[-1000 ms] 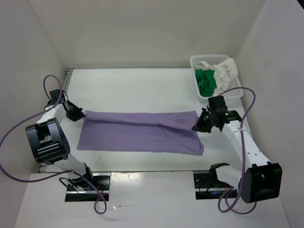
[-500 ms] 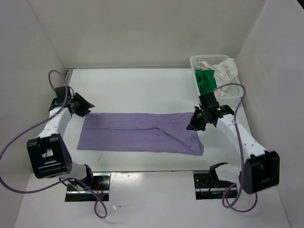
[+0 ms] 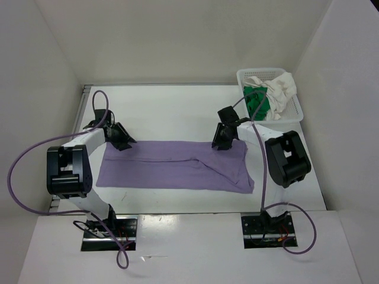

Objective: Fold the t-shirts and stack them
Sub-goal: Fold the other side of the tshirt into a rectangle

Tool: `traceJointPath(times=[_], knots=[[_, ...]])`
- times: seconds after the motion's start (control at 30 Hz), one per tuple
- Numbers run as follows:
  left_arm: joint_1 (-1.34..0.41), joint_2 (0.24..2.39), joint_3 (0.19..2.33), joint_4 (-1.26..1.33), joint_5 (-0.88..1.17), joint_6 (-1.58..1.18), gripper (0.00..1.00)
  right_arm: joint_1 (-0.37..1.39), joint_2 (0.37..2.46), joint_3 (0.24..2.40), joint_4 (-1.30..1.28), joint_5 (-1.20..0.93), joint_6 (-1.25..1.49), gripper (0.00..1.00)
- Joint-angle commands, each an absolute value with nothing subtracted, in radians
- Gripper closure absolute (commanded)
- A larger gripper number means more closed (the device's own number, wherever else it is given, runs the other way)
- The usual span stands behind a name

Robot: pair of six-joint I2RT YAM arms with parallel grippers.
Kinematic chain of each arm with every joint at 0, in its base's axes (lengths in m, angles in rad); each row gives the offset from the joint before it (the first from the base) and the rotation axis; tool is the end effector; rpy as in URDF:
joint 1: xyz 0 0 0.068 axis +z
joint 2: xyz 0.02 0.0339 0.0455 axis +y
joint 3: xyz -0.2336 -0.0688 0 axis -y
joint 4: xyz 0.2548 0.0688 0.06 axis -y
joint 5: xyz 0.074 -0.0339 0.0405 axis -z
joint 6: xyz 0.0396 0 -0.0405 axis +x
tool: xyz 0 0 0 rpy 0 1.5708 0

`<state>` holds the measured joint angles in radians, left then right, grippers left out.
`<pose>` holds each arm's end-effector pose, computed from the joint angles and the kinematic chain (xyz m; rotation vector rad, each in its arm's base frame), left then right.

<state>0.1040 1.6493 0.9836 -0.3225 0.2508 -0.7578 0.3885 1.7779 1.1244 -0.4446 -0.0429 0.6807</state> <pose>0.3368 0.0253 0.1424 -1.0016 2.4151 -0.5635 0.3312 0.1374 0.1337 0.3836 2.7035 0.3855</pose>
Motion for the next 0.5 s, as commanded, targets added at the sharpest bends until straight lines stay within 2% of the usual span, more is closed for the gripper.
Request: traceJointPath(times=[0.0, 0.47], knots=[[0.120, 1.660, 0.973, -0.291, 0.276, -0.732, 0.56, 0.405, 1.804, 1.197, -0.376, 0.014, 0.641, 0.60], [0.138, 1.658, 0.942, -0.264, 0.295, -0.750, 0.58, 0.509, 1.795, 1.175, -0.446, 0.005, 0.660, 0.60]])
